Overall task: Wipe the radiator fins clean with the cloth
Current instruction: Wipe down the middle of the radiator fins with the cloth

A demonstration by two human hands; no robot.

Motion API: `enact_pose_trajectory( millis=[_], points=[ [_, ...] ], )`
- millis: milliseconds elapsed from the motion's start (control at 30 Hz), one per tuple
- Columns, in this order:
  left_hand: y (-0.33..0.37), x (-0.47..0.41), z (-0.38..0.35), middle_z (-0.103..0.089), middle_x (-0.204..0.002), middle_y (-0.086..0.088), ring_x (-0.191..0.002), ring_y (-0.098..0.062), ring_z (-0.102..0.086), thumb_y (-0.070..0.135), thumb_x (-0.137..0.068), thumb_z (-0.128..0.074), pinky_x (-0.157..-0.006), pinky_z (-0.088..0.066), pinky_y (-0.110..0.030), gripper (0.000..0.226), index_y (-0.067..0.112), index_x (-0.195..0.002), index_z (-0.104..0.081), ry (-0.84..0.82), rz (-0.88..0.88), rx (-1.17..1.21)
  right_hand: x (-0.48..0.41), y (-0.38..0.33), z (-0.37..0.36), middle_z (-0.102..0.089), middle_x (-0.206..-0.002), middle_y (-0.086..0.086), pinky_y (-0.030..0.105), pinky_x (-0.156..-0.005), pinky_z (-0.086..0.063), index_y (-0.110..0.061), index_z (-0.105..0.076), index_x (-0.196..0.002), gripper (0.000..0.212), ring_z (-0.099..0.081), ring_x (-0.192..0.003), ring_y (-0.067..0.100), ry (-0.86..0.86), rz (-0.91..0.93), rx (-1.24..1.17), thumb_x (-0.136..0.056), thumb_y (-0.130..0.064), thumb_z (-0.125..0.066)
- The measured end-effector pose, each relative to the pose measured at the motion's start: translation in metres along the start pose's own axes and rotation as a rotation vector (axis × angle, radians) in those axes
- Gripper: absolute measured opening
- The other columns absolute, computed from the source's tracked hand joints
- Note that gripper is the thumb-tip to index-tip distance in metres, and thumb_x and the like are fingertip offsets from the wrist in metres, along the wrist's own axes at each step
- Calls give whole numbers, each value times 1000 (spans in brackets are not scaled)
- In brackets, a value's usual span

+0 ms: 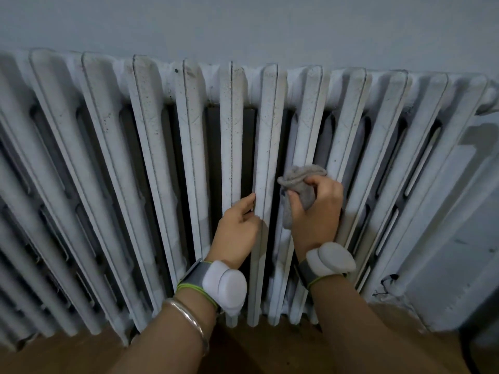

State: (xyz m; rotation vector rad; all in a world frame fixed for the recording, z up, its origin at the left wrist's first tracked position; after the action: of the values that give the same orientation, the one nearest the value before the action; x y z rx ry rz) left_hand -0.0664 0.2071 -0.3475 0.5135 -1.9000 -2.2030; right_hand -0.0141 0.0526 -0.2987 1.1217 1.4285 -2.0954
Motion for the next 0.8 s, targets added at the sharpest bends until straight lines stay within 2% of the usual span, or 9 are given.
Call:
enact_pose_trajectory(
  millis=[67, 167, 333, 467, 567, 700, 800],
  points=[
    [-3, -2, 1, -47, -143, 3, -126, -10, -48, 5, -94, -48, -113, -34, -36, 52, 21, -143, -40, 1, 6, 13, 11, 13, -7, -47, -109, 14, 31, -96, -39, -5, -54, -103, 31, -46, -104, 22, -5, -6, 8, -78, -8, -73],
    [-4, -3, 1, -46, -143, 2, -127, -11, -47, 2, -94, -48, -113, -33, -35, 53, 19, -143, -40, 2, 3, 23, 29, 33, -16, -46, -107, 14, 26, -89, -38, -6, -52, -98, 33, -46, -99, 25, -41, -74, 13, -75, -6, -75],
    [-4, 0, -3, -39, -147, -1, -133, -14, -39, -2, -94, -47, -114, -29, -31, 56, 17, -145, -33, -20, -7, 30, 64, 67, -32, -47, -110, 14, 45, -91, -45, -6, -51, -101, 35, -48, -102, 33, -140, -230, 73, -77, -13, -76],
    [-4, -1, -4, -35, -149, 0, -135, -13, -37, 2, -95, -47, -115, -27, -31, 56, 18, -147, -29, -40, -10, 26, 86, 77, -34, -47, -100, 10, 44, -84, -47, -10, -49, -91, 36, -49, -93, 27, -134, -248, 55, -75, -24, -79],
    [-2, 2, -3, -37, -148, 2, -133, -11, -38, 4, -96, -47, -114, -28, -29, 55, 19, -146, -30, -43, -28, 7, 98, 88, -38, -46, -99, 7, 43, -85, -47, -14, -46, -88, 37, -46, -92, 20, -185, -280, 31, -74, -15, -80],
    [7, 8, 13, -55, -129, -2, -115, -10, -53, -1, -94, -45, -102, -39, -19, 44, 14, -135, -48, 68, -116, -74, 112, 109, -43, -49, -102, 12, 48, -86, -48, -9, -50, -92, 30, -52, -94, 31, -267, -389, 36, -76, -8, -75],
    [18, 15, 30, -65, -104, 1, -94, -4, -60, -5, -91, -45, -87, -45, -6, 33, 13, -113, -62, 164, -201, -120, 113, 111, -36, -53, -105, 19, 41, -85, -48, -1, -54, -98, 18, -56, -93, 35, -261, -500, 92, -84, -3, -65]
  ],
)
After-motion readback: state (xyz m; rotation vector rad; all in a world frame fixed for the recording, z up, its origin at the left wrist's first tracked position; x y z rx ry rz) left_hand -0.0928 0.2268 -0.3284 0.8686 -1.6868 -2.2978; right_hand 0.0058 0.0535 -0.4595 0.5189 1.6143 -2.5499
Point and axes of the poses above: each hand's wrist, its own x-axis away from the middle knuckle, its own z-axis out of the back of the hand, y = z × x, the point moved 8 cm from there along -x, towards the middle knuckle
